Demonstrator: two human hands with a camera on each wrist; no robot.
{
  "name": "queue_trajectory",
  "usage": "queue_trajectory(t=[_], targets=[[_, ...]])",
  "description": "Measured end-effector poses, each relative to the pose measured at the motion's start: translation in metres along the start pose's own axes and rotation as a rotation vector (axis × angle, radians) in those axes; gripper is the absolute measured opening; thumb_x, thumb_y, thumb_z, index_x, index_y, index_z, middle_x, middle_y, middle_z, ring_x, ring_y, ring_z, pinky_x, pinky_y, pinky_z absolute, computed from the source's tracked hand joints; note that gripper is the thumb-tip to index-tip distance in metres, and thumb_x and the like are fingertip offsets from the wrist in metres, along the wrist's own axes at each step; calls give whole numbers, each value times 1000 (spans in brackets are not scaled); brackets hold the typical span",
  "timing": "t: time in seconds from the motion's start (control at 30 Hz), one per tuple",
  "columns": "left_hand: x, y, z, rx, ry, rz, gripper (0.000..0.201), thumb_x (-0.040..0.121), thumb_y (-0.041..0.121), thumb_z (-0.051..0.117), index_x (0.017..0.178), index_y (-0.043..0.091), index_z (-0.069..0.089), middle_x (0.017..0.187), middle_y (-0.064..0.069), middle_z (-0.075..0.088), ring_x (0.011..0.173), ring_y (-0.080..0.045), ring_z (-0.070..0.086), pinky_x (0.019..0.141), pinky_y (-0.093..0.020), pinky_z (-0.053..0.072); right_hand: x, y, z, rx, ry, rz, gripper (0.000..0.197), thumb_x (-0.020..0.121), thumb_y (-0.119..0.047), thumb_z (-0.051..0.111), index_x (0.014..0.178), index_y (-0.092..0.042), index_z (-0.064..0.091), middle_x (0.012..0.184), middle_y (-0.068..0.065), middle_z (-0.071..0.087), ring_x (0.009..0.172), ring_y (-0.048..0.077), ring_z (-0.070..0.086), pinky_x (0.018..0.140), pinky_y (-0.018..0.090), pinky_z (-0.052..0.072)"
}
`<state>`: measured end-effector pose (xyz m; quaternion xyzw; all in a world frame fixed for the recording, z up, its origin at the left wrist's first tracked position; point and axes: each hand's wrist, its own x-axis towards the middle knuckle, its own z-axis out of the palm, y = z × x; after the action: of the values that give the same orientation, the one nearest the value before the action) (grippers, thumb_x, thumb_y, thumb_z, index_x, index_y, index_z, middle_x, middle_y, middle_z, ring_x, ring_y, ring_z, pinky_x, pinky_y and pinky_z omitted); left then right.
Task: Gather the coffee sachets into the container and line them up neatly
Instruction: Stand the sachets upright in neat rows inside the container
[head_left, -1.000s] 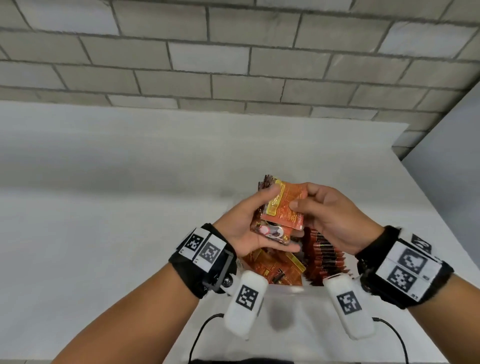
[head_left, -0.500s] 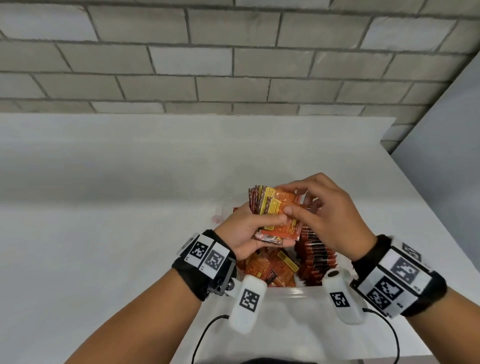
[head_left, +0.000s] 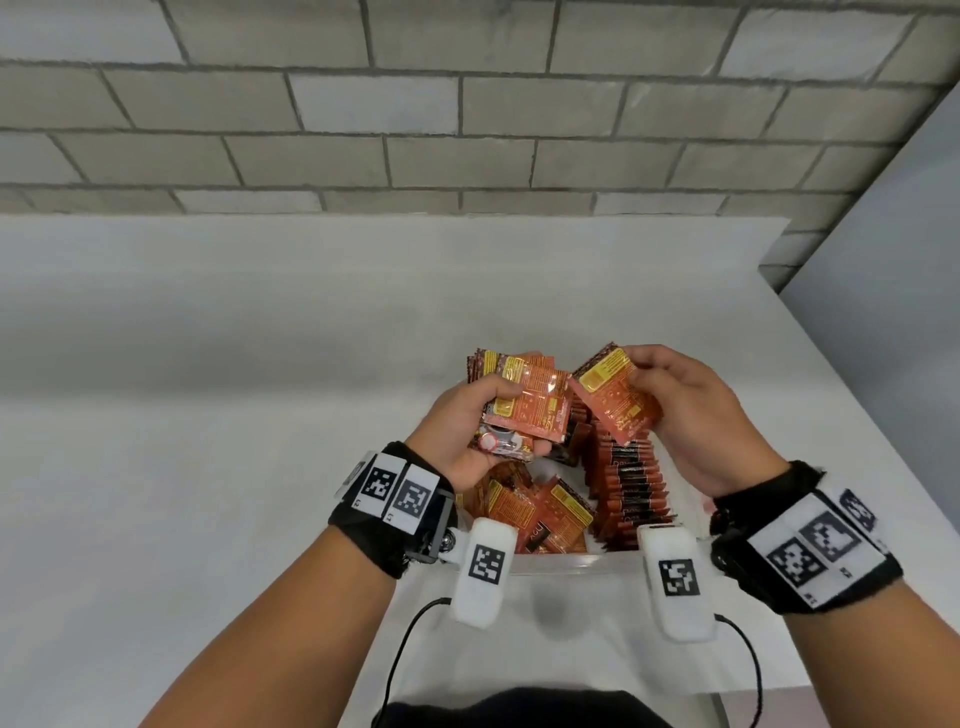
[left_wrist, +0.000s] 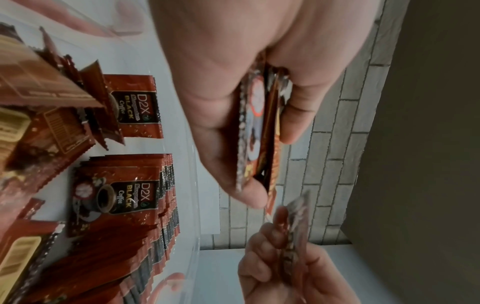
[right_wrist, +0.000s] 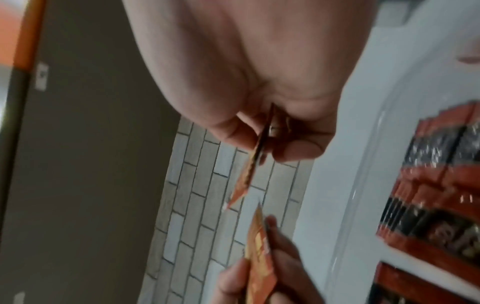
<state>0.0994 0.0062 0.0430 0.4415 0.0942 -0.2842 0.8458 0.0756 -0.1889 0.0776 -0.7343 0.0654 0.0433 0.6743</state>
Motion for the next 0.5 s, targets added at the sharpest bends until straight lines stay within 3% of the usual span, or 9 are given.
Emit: queue_trajectory(t=[0.07,0.13,0.23,0.33,0.43,0.5], targets=[[0,-3,1,54,-21,6,14,86,4,54,98,0,61,80,-17,70,66,-27,69,58,-36,58,-3,-2,7,87,33,45,29,99,-4,34,90,-16,59,81,2,64,73,15,58,67,32,48],[1,-5,2,102,-47,28,12,83,0,56,90,1,66,81,-17,69,68,-27,68,59,-35,57,-6,-1,14,-15,53,40,23,99,-10,34,90,-17,53,84,4,60,75,16,56,69,33,46],[1,-7,2,144,-79,65,17,80,-2,60,77,8,74,84,-14,71,74,-25,70,71,-36,57,-8,1,21,-64,85,18,10,99,-19,41,92,-21,48,86,2,58,75,13,56,67,30,45],[-1,-8,3,177,-87,101,20,73,4,67,92,7,72,97,-16,71,87,-28,69,82,-42,55,-10,4,22,-55,93,7,3,97,-19,48,94,-20,48,93,6,62,80,16,61,72,34,51],[-2,-9,5,184,-89,132,23,71,9,67,95,9,70,96,-13,72,87,-25,70,80,-39,57,-14,6,21,-57,66,-1,4,97,-18,50,99,-20,47,95,8,65,74,15,63,60,27,52],[-2,-8,6,168,-92,143,23,73,15,66,95,8,69,96,-13,72,86,-25,70,78,-37,57,-14,8,20,-31,51,-7,9,96,-16,51,104,-20,48,96,10,68,76,18,66,63,27,53]])
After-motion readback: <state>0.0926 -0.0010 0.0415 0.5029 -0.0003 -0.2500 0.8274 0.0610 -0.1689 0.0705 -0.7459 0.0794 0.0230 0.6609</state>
